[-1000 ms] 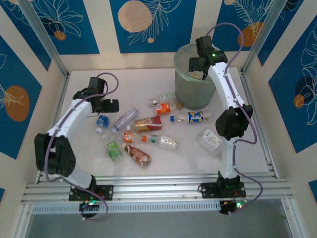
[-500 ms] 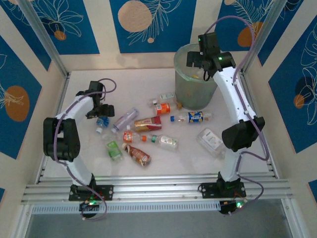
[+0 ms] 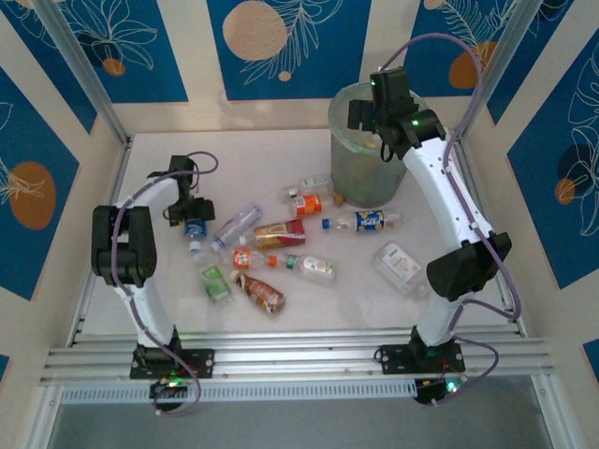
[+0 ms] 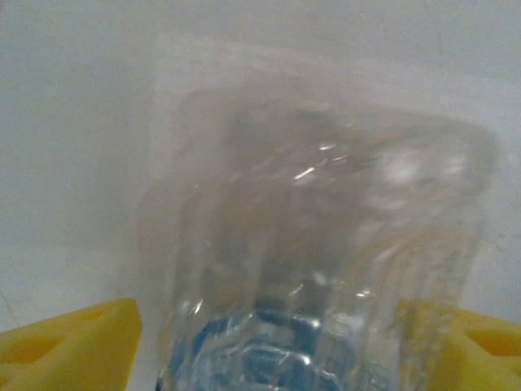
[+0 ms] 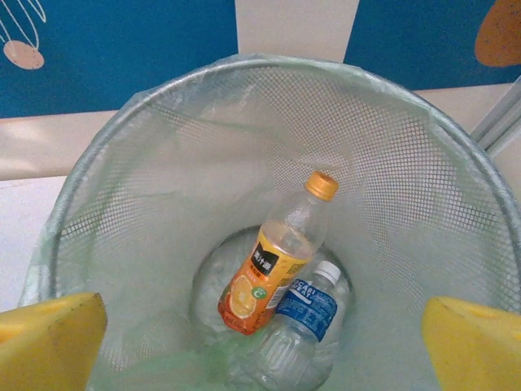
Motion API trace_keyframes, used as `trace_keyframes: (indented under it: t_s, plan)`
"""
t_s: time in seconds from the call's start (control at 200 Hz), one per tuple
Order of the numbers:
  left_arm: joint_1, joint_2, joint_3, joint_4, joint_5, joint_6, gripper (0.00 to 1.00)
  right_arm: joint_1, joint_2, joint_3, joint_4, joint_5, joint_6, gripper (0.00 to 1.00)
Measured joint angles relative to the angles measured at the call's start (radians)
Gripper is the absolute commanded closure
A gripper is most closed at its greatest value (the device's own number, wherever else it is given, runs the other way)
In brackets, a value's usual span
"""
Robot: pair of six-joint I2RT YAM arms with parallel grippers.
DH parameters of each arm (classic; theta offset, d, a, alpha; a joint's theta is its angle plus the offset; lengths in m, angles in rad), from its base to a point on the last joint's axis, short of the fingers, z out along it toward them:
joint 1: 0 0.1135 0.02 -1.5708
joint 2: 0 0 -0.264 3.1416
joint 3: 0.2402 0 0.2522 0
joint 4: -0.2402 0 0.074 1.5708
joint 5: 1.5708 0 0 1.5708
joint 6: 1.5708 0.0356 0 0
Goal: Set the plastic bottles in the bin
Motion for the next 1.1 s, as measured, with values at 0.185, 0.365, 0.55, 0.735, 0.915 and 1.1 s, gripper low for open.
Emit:
trace_keyframes:
  t_s: [0.185,0.365,0.55,0.735,0.915,1.1]
  plan:
    - [0.007,0.021,0.026,0.018,0.005,-0.010,0.47,0.011,-0.031,-0.053,0.039,-0.002,0.001,0.01]
    - [0.009,0.015,0.046,0.021,0.008,-0.016,0.49,0.016,-0.061,-0.110,0.071,-0.037,0.007,0.01]
    - [0.008,-0.092,0.062,0.021,0.067,-0.035,0.49,0.020,-0.138,-0.210,0.129,-0.137,0.027,0.01]
    - [-0.019,-0.266,0.084,0.058,0.191,-0.088,0.48,0.042,-0.269,-0.376,0.235,-0.290,0.060,0.01]
    - [-0.105,-0.354,0.089,0.144,0.335,-0.188,0.48,0.123,-0.356,-0.520,0.348,-0.433,0.087,0.01]
    - [-0.208,-0.356,0.116,0.228,0.451,-0.304,0.48,0.229,-0.358,-0.645,0.459,-0.570,0.139,0.04]
